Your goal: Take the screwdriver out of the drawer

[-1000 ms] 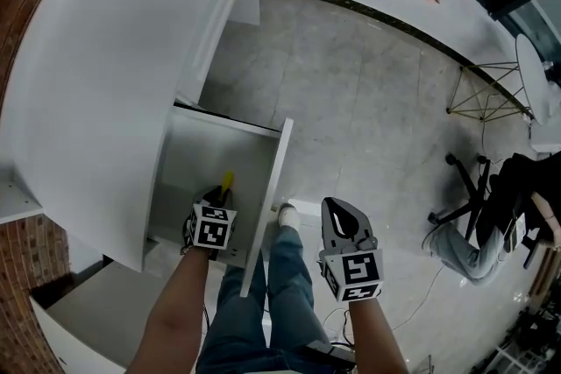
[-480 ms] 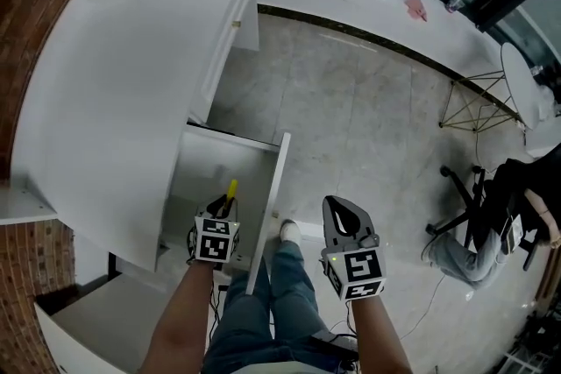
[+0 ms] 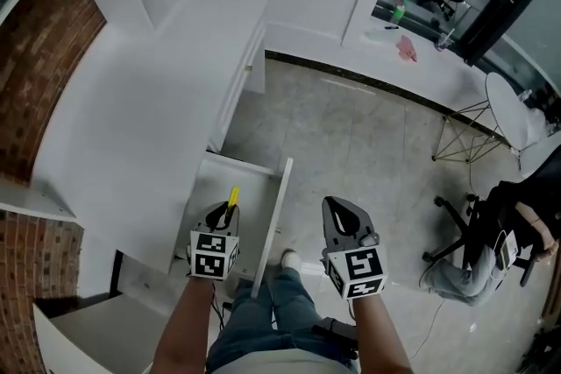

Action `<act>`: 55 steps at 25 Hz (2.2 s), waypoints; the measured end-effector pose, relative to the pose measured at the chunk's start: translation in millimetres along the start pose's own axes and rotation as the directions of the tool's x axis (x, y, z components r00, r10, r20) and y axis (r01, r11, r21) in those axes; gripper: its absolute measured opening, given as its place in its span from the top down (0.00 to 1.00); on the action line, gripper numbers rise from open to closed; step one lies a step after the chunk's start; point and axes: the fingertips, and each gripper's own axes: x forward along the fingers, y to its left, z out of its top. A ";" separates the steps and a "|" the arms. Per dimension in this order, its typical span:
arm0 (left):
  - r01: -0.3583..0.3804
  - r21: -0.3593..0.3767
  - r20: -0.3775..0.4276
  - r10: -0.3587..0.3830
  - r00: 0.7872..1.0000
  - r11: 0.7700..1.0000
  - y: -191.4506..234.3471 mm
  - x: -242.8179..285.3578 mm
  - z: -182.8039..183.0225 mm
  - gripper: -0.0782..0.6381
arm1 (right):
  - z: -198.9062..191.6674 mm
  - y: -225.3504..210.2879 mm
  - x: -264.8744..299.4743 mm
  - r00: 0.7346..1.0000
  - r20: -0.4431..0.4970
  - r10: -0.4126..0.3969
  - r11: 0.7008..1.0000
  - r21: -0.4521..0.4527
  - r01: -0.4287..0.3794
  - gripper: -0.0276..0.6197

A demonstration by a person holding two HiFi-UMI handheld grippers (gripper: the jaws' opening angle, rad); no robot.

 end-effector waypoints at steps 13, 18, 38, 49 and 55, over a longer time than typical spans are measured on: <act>-0.062 -0.024 0.132 0.064 0.989 0.998 40.0 -63.5 37.5 0.79 | 37.6 36.7 7.3 0.997 0.062 0.035 0.999 -0.040 -0.033 0.94; -0.132 -0.072 0.150 0.142 0.978 0.989 86.6 -87.8 35.1 0.79 | 43.2 62.2 19.3 0.996 0.059 0.068 0.996 -0.057 -0.064 0.94; -0.261 -0.145 -0.023 0.260 0.965 0.954 219.5 -90.2 -23.6 0.79 | 28.3 122.8 51.5 0.996 -0.034 0.088 0.992 -0.083 -0.091 0.94; -0.287 -0.152 -0.062 0.281 0.958 0.946 238.0 -67.4 -31.4 0.78 | 2.5 129.4 56.4 0.993 -0.092 0.068 0.995 -0.073 -0.075 0.94; -0.289 -0.158 -0.043 0.286 0.957 0.944 236.3 -80.1 -29.6 0.67 | 12.2 128.1 51.7 0.995 -0.071 0.065 0.994 -0.088 -0.071 0.94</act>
